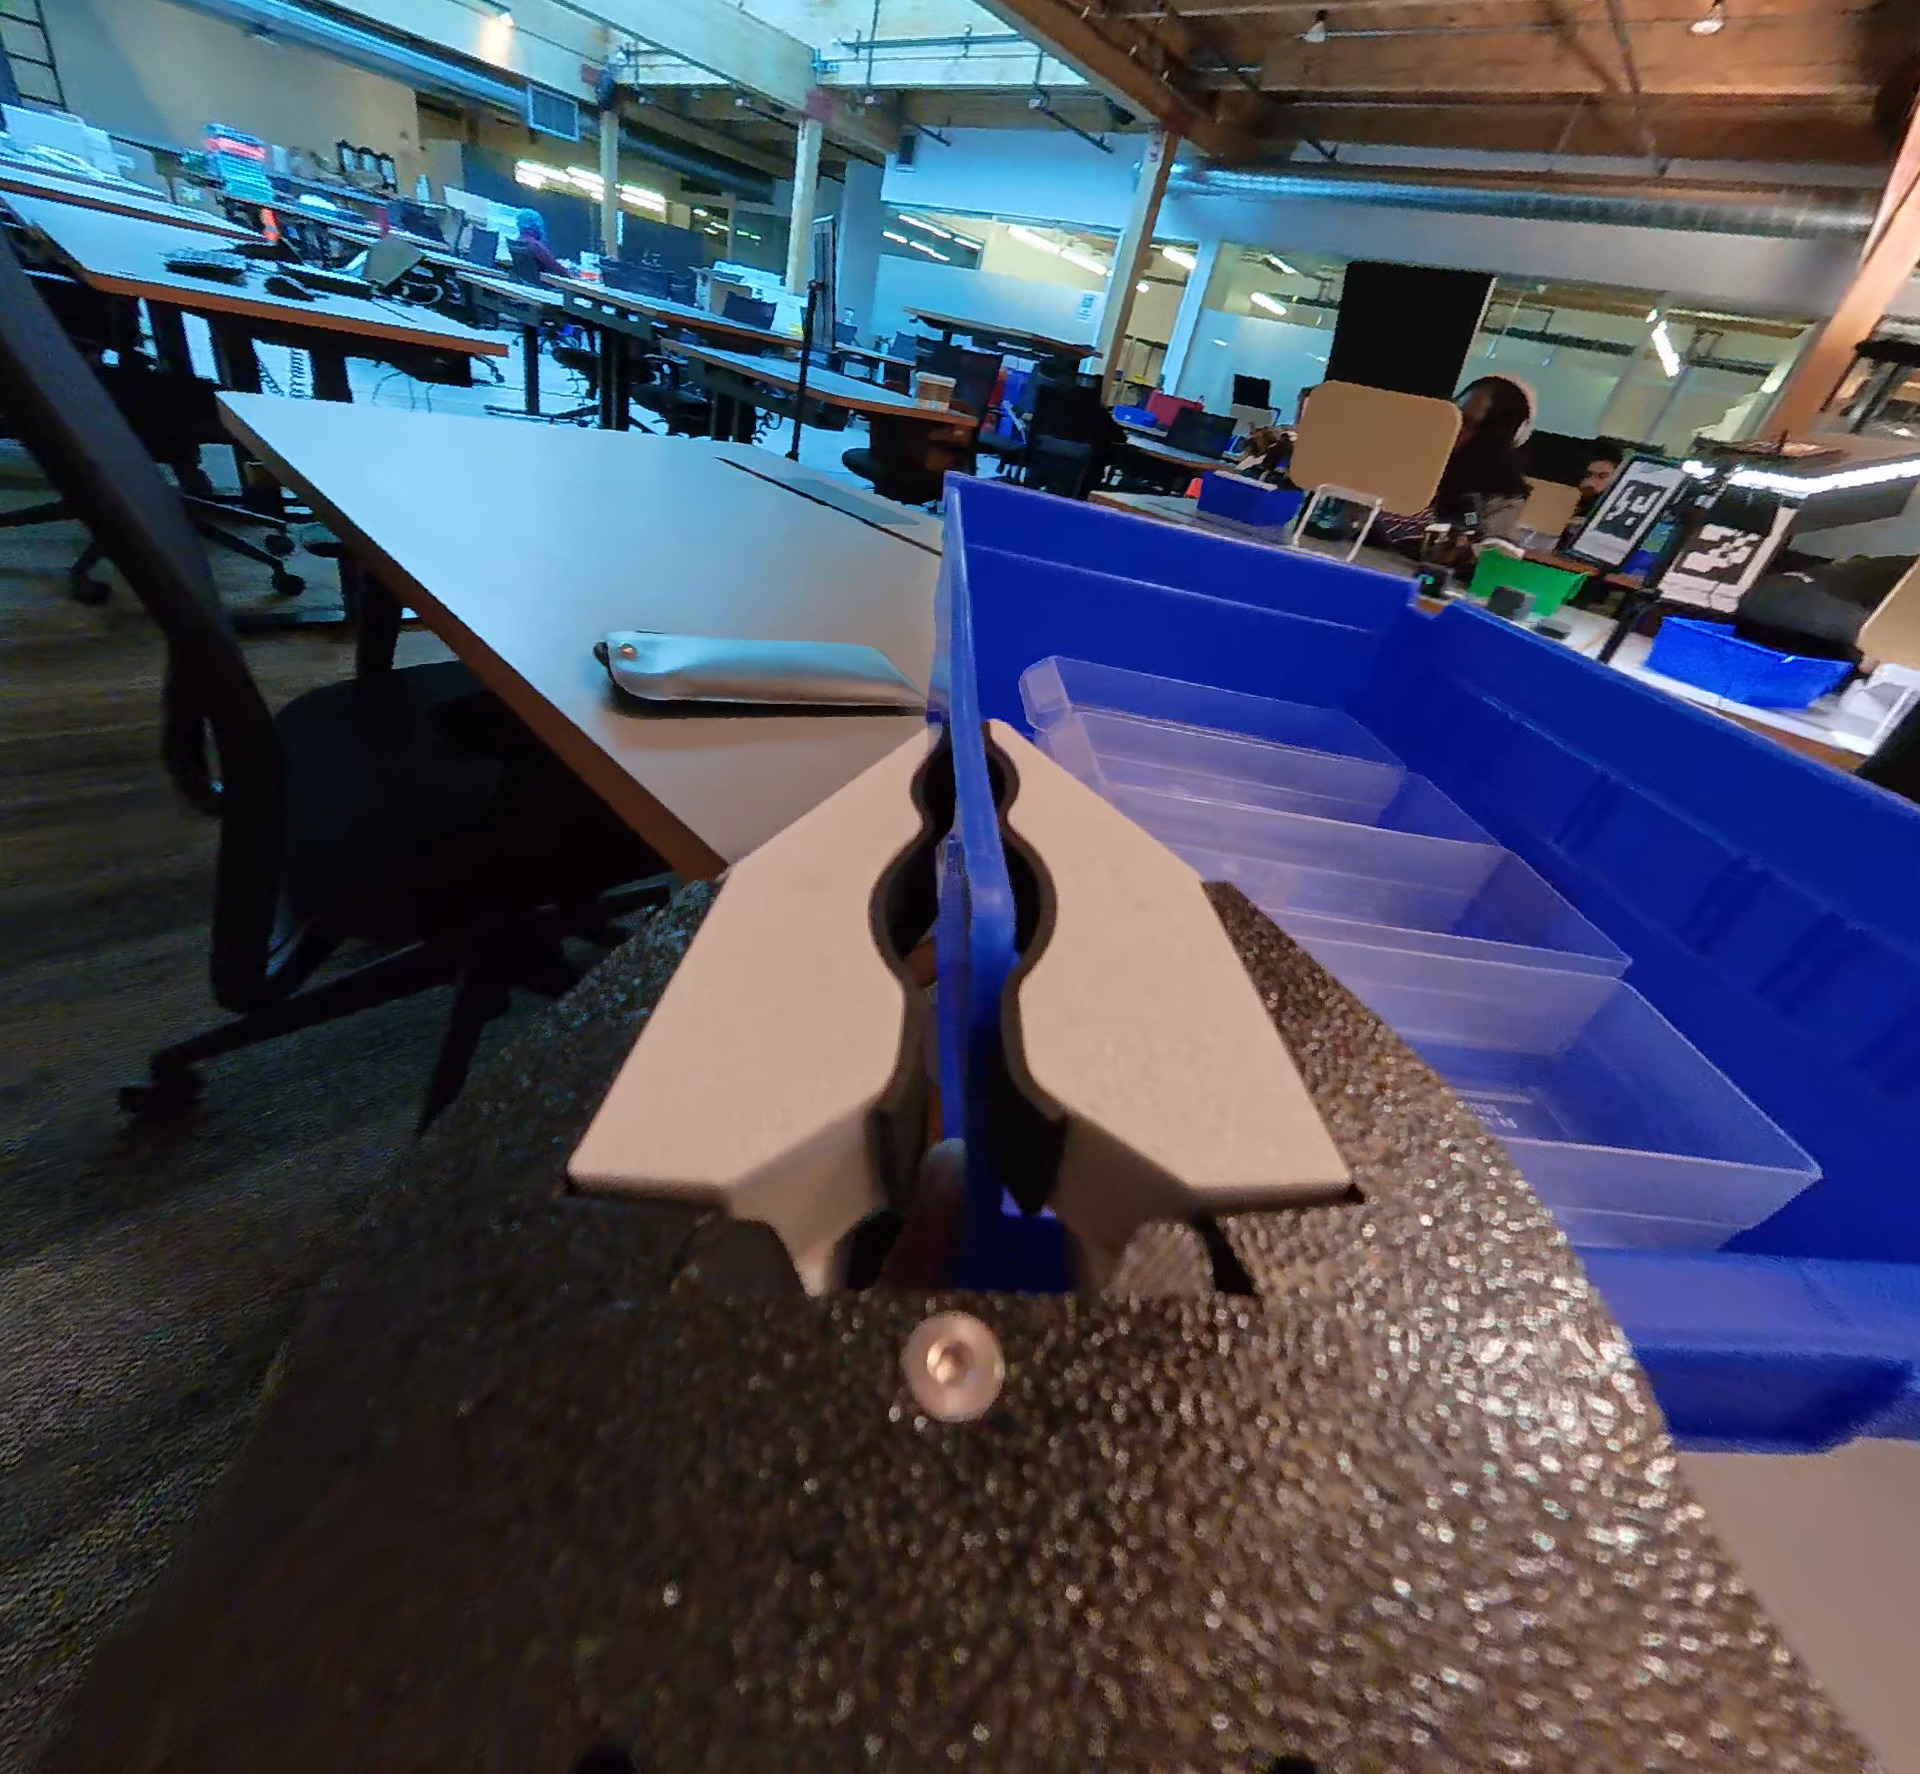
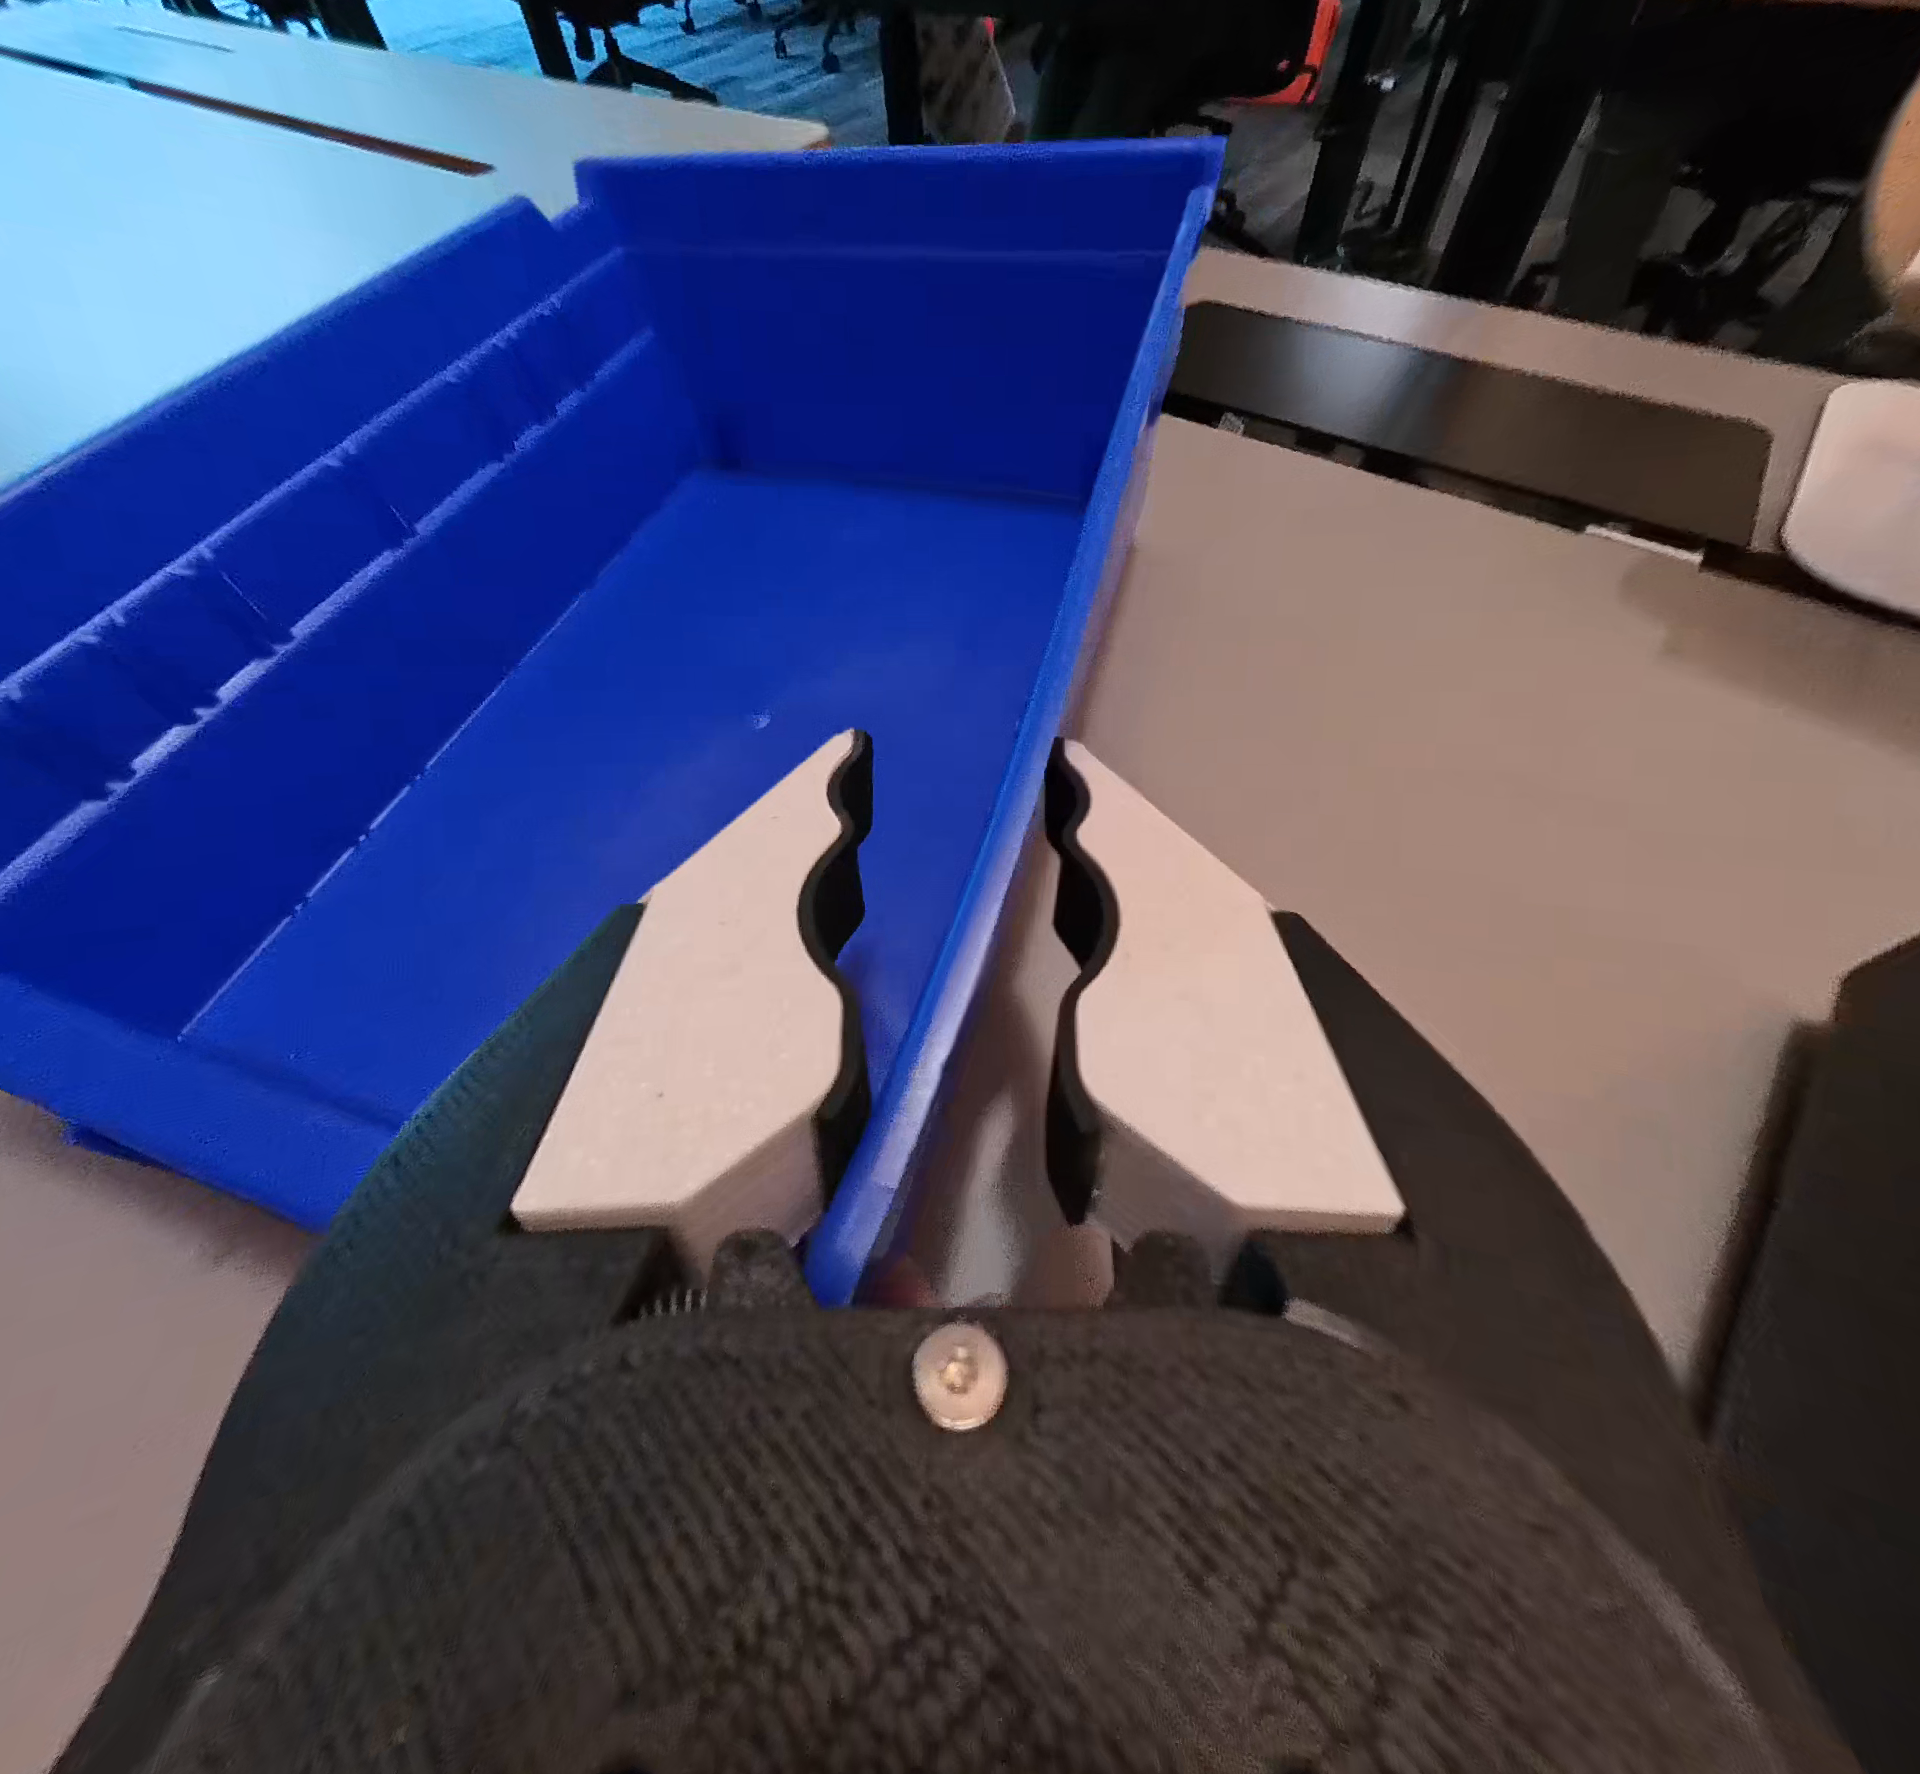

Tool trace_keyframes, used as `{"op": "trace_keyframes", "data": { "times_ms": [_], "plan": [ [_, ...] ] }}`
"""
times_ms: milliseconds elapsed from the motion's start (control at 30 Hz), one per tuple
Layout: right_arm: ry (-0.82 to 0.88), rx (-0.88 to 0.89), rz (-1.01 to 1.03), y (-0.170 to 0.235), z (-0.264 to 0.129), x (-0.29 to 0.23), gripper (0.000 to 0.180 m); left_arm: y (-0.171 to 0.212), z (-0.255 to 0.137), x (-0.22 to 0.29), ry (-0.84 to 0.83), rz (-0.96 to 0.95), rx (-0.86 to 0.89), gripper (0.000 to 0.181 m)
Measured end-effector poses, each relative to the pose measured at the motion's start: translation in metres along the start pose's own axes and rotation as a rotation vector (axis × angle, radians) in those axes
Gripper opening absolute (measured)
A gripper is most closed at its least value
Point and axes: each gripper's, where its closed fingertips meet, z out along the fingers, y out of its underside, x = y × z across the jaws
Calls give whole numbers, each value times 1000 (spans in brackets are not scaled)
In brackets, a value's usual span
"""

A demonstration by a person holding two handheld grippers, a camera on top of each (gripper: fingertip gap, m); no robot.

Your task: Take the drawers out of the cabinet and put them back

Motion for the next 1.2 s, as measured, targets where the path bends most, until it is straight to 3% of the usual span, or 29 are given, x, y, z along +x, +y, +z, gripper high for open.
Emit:
{"op": "trace_keyframes", "data": {
  "times_ms": [167, 367, 500, 667, 800, 967, 1100, 1200],
  "plan": [
    [-17, 124, -133, -47, -48, -13, 30, 8, 3, 0, -24, 29, -26, 0],
    [-41, 378, -190, -147, -146, -14, 30, 14, 8, 29, 29, 49, -47, 0],
    [11, 494, -195, -191, -212, 22, 30, 28, 16, 67, 119, 47, -87, 0],
    [114, 602, -189, -218, -298, 95, 31, 59, 34, 118, 235, 27, -164, 0],
    [185, 663, -121, -215, -375, 181, 31, 93, 56, 153, 306, -17, -248, 0],
    [399, 697, -71, -169, -470, 305, 31, 115, 83, 193, 388, 23, -267, 0],
    [592, 625, -2, -115, -511, 404, 31, 125, 109, 225, 447, 39, -271, 0],
    [690, 526, 29, -72, -516, 468, 31, 134, 127, 249, 505, 45, -278, 0]
  ]
}}
